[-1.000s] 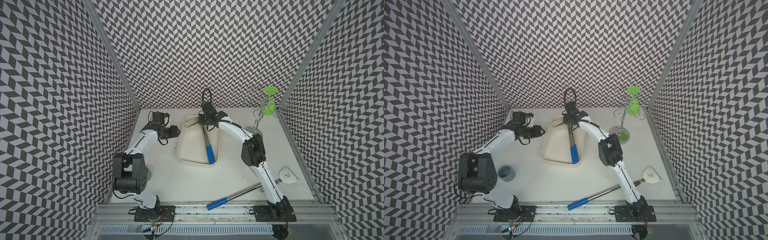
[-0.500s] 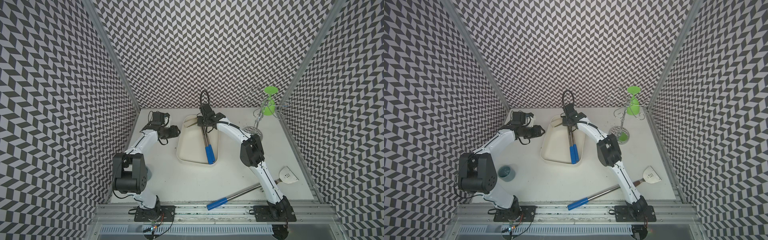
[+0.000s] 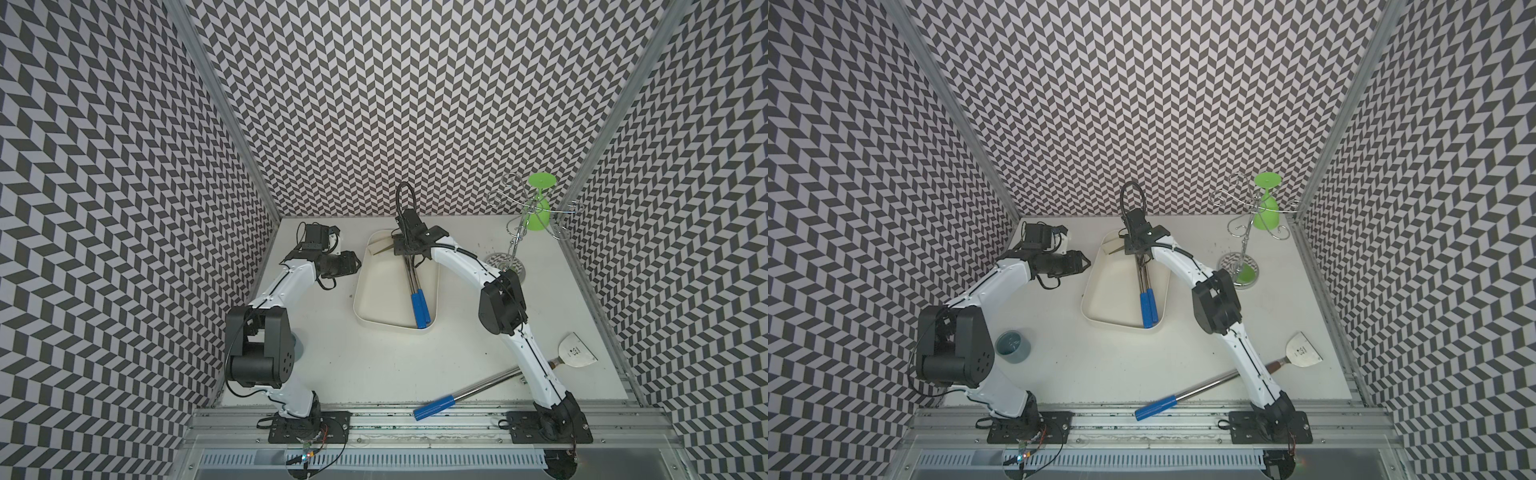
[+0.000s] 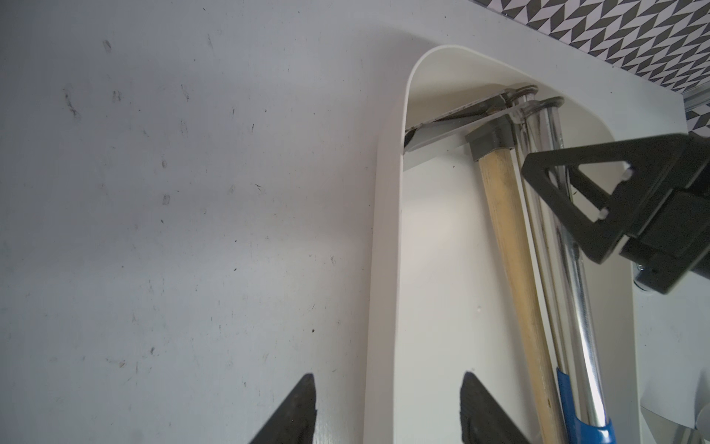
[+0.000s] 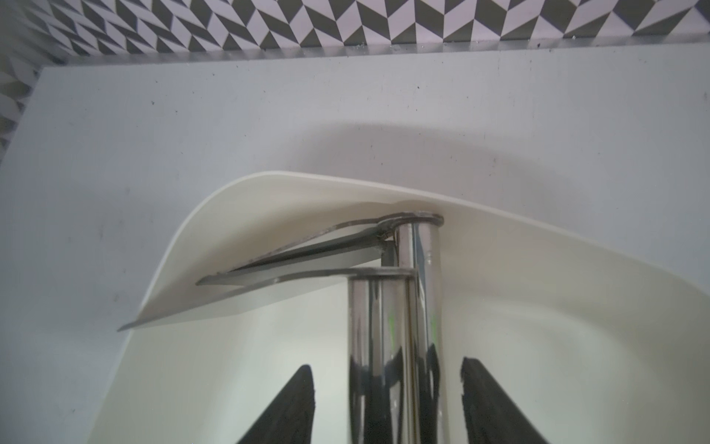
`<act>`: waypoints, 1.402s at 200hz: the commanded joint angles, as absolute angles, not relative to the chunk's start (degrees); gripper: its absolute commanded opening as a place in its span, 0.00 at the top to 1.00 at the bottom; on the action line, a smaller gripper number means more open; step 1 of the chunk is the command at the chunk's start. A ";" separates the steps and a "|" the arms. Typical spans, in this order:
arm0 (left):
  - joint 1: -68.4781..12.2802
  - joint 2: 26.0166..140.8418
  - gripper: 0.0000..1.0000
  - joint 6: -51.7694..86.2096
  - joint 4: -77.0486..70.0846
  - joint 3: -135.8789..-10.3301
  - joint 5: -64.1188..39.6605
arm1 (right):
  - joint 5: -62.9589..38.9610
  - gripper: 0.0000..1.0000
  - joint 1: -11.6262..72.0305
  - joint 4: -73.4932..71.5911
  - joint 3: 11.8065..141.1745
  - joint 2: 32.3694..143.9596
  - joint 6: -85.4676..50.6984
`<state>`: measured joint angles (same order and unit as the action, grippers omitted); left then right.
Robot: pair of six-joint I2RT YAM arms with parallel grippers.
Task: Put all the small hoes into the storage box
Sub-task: Place the hoe in the storage box.
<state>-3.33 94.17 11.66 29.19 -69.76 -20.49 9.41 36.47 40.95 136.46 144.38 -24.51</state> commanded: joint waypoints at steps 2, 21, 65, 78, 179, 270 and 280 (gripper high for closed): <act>-2.99 94.35 0.40 12.03 28.04 -69.43 -21.26 | 9.38 0.01 36.67 41.14 136.80 142.42 -24.37; -2.98 94.31 0.39 12.04 28.04 -69.61 -21.32 | 9.94 0.01 36.87 41.35 136.40 143.58 -24.59; -2.98 93.53 0.40 11.95 28.14 -69.18 -21.08 | 11.54 0.01 36.83 40.75 136.75 144.11 -24.86; -2.94 93.35 0.40 11.91 27.99 -68.97 -21.03 | 10.03 0.01 36.74 40.65 137.71 144.00 -24.77; -2.90 93.08 0.40 12.12 27.60 -68.73 -21.58 | 8.31 0.26 36.69 40.00 136.11 142.98 -19.42; -2.81 92.53 0.40 12.27 27.49 -68.21 -21.79 | 14.21 0.91 37.71 41.31 136.48 143.91 -17.28; -2.85 92.42 0.40 12.28 27.42 -68.20 -21.88 | 15.35 0.94 37.71 41.57 136.70 143.26 -16.79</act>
<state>-3.22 94.17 12.12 28.53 -68.90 -20.93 12.10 37.26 41.50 135.79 144.40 -18.83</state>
